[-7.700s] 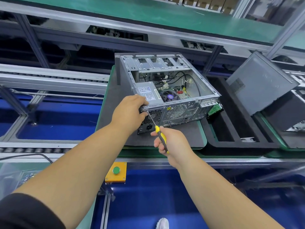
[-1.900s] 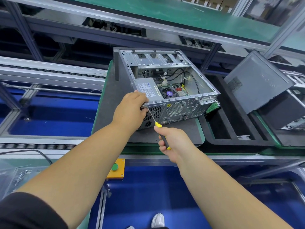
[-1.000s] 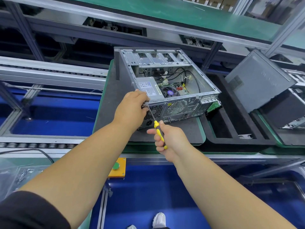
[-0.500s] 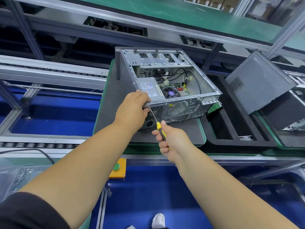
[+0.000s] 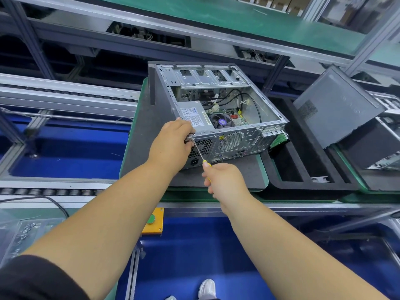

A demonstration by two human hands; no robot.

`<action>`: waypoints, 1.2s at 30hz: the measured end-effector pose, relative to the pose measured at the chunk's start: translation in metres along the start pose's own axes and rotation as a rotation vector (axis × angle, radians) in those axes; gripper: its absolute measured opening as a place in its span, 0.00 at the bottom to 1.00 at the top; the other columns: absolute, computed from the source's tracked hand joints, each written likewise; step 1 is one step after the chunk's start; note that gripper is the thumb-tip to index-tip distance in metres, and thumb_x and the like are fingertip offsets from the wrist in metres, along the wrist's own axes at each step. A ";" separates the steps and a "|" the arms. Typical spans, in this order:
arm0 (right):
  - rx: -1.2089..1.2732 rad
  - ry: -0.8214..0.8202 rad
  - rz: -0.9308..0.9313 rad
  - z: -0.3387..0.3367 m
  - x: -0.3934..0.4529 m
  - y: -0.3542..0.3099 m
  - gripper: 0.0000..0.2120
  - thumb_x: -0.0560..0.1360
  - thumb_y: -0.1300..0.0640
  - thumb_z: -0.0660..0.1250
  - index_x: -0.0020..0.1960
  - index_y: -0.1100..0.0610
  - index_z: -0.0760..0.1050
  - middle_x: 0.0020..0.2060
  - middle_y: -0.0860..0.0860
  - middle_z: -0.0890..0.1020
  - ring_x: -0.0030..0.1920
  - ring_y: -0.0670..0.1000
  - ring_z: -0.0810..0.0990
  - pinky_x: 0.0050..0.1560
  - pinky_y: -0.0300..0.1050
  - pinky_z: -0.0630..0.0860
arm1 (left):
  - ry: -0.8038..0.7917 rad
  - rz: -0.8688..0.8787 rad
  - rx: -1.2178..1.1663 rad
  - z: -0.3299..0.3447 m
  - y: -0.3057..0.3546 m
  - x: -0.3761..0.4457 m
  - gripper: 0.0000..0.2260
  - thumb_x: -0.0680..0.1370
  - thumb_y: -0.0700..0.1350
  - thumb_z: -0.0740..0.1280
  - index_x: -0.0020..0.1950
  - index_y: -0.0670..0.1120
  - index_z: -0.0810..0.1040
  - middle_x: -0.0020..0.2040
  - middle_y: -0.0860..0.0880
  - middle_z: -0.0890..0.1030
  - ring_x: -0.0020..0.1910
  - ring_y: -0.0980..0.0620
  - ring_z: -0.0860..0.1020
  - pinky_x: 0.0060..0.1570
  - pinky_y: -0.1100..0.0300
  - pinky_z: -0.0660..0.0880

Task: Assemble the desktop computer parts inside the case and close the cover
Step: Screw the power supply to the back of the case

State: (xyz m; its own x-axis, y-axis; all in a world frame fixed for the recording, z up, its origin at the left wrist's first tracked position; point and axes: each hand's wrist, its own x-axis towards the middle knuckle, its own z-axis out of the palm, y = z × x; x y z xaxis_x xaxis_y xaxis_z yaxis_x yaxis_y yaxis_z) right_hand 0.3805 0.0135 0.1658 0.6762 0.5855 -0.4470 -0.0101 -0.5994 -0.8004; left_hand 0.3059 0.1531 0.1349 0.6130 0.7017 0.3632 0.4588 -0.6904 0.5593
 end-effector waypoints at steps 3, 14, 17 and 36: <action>0.130 -0.104 0.161 -0.001 0.001 -0.008 0.19 0.82 0.48 0.62 0.39 0.59 0.75 0.27 0.50 0.72 0.23 0.46 0.64 0.22 0.36 0.60 | 0.008 0.003 -0.005 0.001 -0.001 0.000 0.13 0.75 0.40 0.71 0.59 0.46 0.79 0.63 0.51 0.78 0.69 0.47 0.68 0.58 0.51 0.72; 0.248 -0.200 0.174 -0.013 -0.005 -0.009 0.17 0.81 0.47 0.64 0.43 0.60 0.78 0.28 0.49 0.72 0.24 0.44 0.65 0.24 0.35 0.61 | 0.020 -0.004 -0.002 0.003 0.000 -0.002 0.13 0.76 0.40 0.70 0.60 0.46 0.78 0.65 0.51 0.77 0.71 0.48 0.66 0.59 0.51 0.71; 0.194 -0.184 0.135 -0.022 -0.004 -0.009 0.16 0.82 0.49 0.62 0.46 0.60 0.78 0.28 0.50 0.72 0.24 0.46 0.66 0.25 0.36 0.61 | -0.010 -0.005 -0.004 0.001 0.000 -0.002 0.14 0.76 0.40 0.68 0.62 0.47 0.77 0.67 0.52 0.75 0.73 0.51 0.64 0.62 0.52 0.69; 0.306 -0.247 -0.500 -0.158 0.040 0.016 0.05 0.73 0.62 0.66 0.48 0.56 0.75 0.41 0.54 0.86 0.32 0.44 0.76 0.33 0.36 0.71 | -0.055 -0.338 -0.588 0.018 0.120 0.037 0.10 0.82 0.43 0.61 0.43 0.49 0.79 0.29 0.58 0.79 0.28 0.62 0.76 0.30 0.70 0.71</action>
State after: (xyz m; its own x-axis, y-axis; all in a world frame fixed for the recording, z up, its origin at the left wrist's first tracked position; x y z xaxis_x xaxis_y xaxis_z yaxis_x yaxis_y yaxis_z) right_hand 0.5238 -0.0591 0.1980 0.4645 0.8847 -0.0394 0.0279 -0.0591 -0.9979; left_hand 0.3948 0.0929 0.2018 0.5362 0.8414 0.0677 0.2145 -0.2134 0.9531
